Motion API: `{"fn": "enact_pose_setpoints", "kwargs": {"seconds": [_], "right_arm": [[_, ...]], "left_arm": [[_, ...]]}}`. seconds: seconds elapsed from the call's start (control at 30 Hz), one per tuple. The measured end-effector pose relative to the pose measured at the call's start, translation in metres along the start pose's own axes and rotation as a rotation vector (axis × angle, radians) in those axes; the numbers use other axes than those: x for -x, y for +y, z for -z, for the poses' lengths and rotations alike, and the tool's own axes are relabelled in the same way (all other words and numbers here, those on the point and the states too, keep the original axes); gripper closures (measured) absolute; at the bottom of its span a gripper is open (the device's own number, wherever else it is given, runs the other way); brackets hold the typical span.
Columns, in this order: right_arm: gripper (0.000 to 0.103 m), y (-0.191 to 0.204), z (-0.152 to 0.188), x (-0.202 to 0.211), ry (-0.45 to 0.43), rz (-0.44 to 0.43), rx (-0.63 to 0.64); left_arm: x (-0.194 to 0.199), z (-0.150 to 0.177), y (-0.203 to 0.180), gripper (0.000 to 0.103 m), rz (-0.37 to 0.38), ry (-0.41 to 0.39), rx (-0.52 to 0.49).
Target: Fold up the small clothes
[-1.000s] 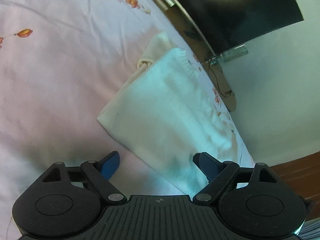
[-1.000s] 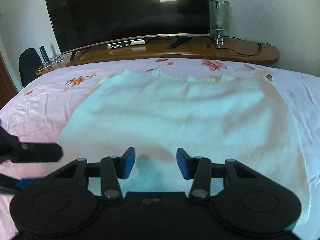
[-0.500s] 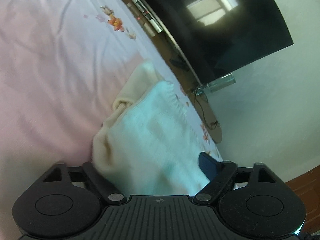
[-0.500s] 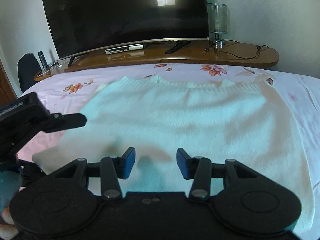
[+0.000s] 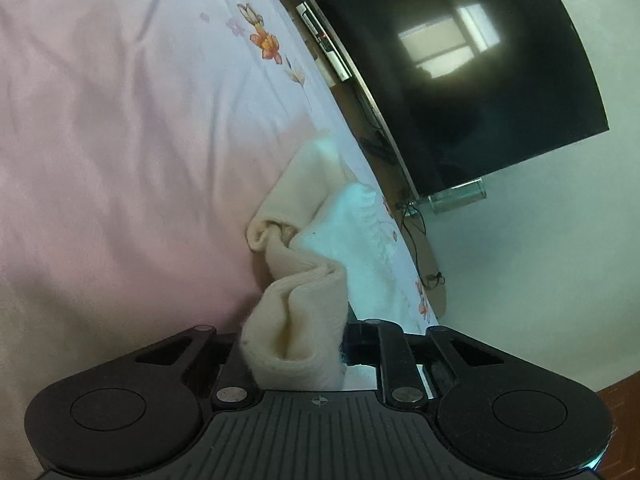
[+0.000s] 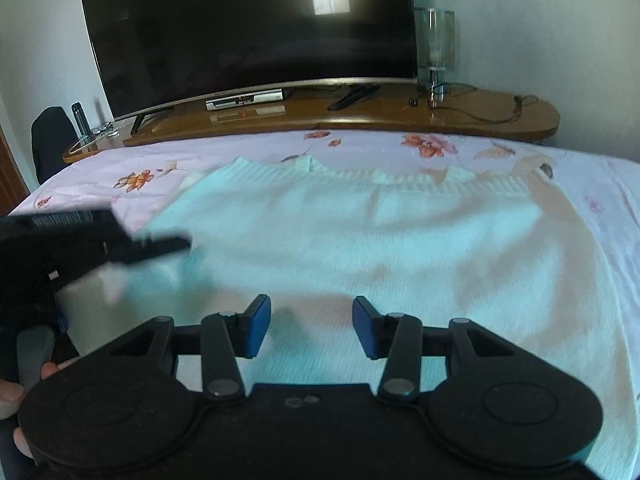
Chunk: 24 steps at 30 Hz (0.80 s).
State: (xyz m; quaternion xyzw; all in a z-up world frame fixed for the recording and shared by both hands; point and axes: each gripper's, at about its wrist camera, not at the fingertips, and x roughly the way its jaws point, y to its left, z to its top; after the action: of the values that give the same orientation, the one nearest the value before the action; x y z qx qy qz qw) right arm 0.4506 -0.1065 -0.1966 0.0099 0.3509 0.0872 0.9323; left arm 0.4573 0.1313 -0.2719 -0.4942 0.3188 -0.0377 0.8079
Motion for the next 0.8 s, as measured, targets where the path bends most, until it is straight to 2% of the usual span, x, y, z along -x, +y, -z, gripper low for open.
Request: {"fn": "enact_pose_setpoints", "kwargs": {"seconds": [0.17, 0.3, 0.37, 0.47, 0.5, 0.57, 0.7, 0.8], "right_arm": [[0.059, -0.007, -0.008, -0.001, -0.034, 0.073, 0.032], [0.061, -0.022, -0.008, -0.007, -0.042, 0.124, 0.01], [0.06, -0.024, -0.001, -0.02, 0.01, 0.16, 0.044], [0.061, -0.027, -0.001, -0.015, 0.003, 0.135, 0.056], [0.065, -0.038, -0.004, -0.007, -0.011, 0.102, -0.005], [0.063, -0.058, -0.005, 0.008, -0.043, 0.09, -0.096], [0.063, -0.103, -0.002, 0.039, -0.069, 0.091, -0.184], [0.062, -0.131, 0.007, 0.053, -0.05, 0.106, -0.22]], "left_arm": [[0.01, 0.003, -0.033, 0.087, 0.019, -0.052, -0.138], [0.015, 0.004, -0.08, 0.088, 0.065, -0.072, -0.326], [0.013, 0.012, -0.107, 0.088, 0.089, -0.06, -0.442], [0.003, 0.029, -0.144, 0.088, 0.128, -0.015, -0.585], [-0.002, 0.038, -0.155, 0.088, 0.137, 0.007, -0.626], [-0.016, 0.06, -0.171, 0.088, 0.152, 0.069, -0.686], [-0.039, 0.102, -0.181, 0.087, 0.15, 0.176, -0.728], [-0.047, 0.119, -0.182, 0.088, 0.154, 0.219, -0.723]]}}
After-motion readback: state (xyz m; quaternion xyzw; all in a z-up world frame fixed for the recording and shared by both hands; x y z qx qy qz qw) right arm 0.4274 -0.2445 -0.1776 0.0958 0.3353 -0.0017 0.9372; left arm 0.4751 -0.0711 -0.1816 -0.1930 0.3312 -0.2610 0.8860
